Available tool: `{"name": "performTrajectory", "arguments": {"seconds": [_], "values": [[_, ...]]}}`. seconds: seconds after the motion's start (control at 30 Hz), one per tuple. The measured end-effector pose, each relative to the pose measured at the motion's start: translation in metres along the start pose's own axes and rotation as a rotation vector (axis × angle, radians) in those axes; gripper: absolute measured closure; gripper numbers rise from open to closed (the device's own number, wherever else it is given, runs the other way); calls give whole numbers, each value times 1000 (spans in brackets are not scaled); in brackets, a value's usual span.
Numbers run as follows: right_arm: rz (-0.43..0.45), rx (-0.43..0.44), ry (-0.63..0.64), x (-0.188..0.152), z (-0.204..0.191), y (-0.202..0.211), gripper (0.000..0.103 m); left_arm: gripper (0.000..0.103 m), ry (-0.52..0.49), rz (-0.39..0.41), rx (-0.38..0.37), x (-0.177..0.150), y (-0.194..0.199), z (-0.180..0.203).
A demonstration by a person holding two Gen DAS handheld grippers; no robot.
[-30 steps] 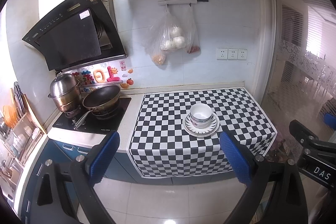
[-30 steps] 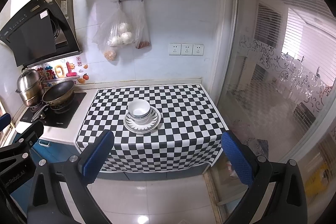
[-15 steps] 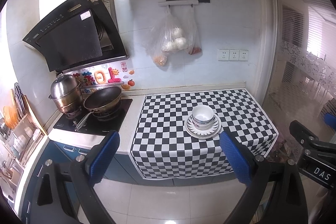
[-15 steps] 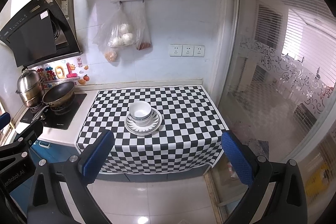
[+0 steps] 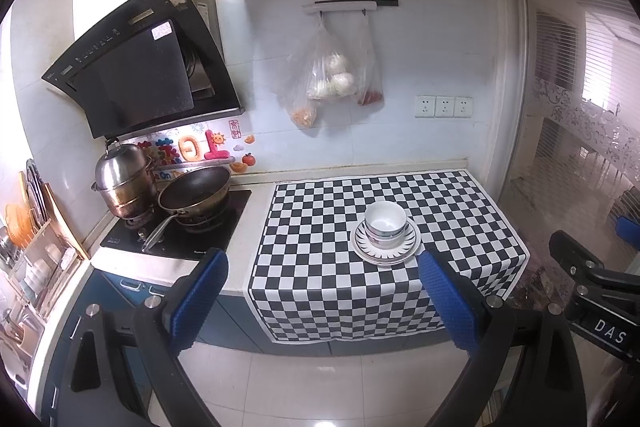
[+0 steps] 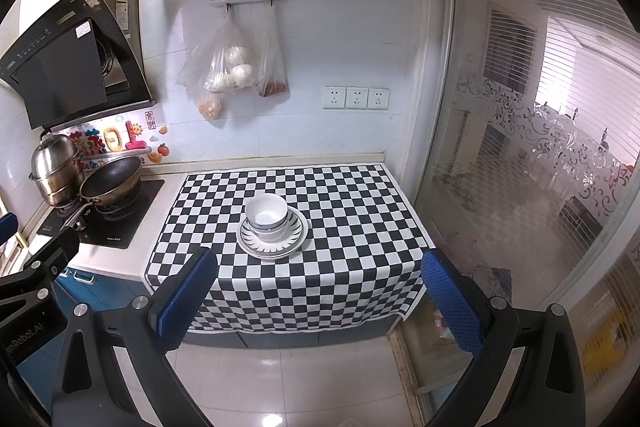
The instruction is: Organize plates and bowls
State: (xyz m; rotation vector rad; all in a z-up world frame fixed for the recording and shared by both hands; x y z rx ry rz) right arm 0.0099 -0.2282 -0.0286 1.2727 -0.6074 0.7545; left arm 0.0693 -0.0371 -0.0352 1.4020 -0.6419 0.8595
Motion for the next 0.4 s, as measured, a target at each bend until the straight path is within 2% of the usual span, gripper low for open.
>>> {"name": "performTrajectory", "arguments": {"seconds": [0.13,0.4], "values": [[0,-2,1,0,0,0,0,5,-3,-15,-4,0,-2,0],[0,-7,1,0,-1,1,0,5,-4,9,1,2,2,-1]]}}
Point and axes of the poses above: each gripper's, at about its wrist camera, not at the fingertips, and y roughly against the way its jaws point, z to its right, x to its top, the point moved 6 cm from there along -y, roughly the way its jaws point, and after that the axes turned 14 degrees about y, right-handed, at the moved point
